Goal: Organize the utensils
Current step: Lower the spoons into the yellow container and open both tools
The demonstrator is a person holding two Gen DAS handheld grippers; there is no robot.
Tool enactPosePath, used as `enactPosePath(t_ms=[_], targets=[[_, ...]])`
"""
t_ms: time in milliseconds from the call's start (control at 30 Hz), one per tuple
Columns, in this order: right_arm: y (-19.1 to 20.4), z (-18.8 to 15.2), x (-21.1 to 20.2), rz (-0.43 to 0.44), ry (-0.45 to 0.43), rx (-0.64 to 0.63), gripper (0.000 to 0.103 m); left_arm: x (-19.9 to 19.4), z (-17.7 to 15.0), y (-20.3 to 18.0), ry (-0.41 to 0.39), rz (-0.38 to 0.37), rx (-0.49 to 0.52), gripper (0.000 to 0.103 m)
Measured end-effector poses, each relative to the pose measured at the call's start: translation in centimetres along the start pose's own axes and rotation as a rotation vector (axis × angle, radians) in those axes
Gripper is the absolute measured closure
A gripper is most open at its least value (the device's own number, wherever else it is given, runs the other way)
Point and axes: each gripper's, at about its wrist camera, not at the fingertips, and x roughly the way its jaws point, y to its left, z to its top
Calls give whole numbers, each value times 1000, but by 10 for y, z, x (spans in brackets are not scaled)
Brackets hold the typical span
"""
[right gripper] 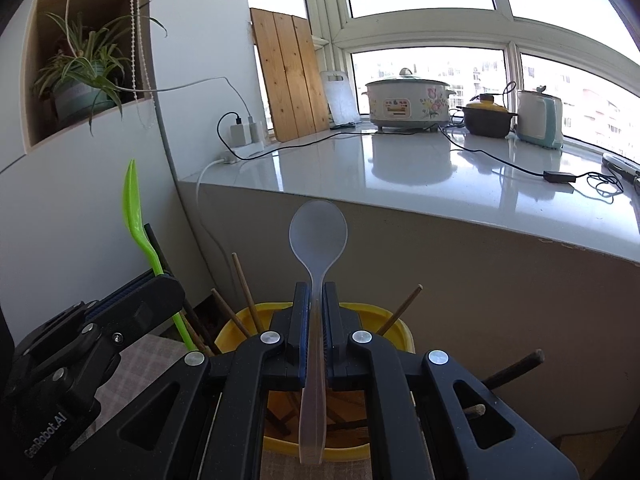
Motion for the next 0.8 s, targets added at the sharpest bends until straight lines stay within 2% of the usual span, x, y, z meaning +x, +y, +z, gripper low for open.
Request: enactPosePath(t_ms=[100, 467, 600, 800], targets=[[-1, 0, -3, 10, 5, 7, 98, -2, 1, 0, -3, 9, -1, 80], [0, 6, -26, 40, -38, 22, 96, -36, 7, -2, -52, 13, 17, 80], [-3, 8, -29, 63, -21, 38, 96, -45, 7, 1, -50, 19, 22, 80], [-4, 10, -51, 75, -46, 44, 96, -65, 4, 4, -52, 39, 44, 80]])
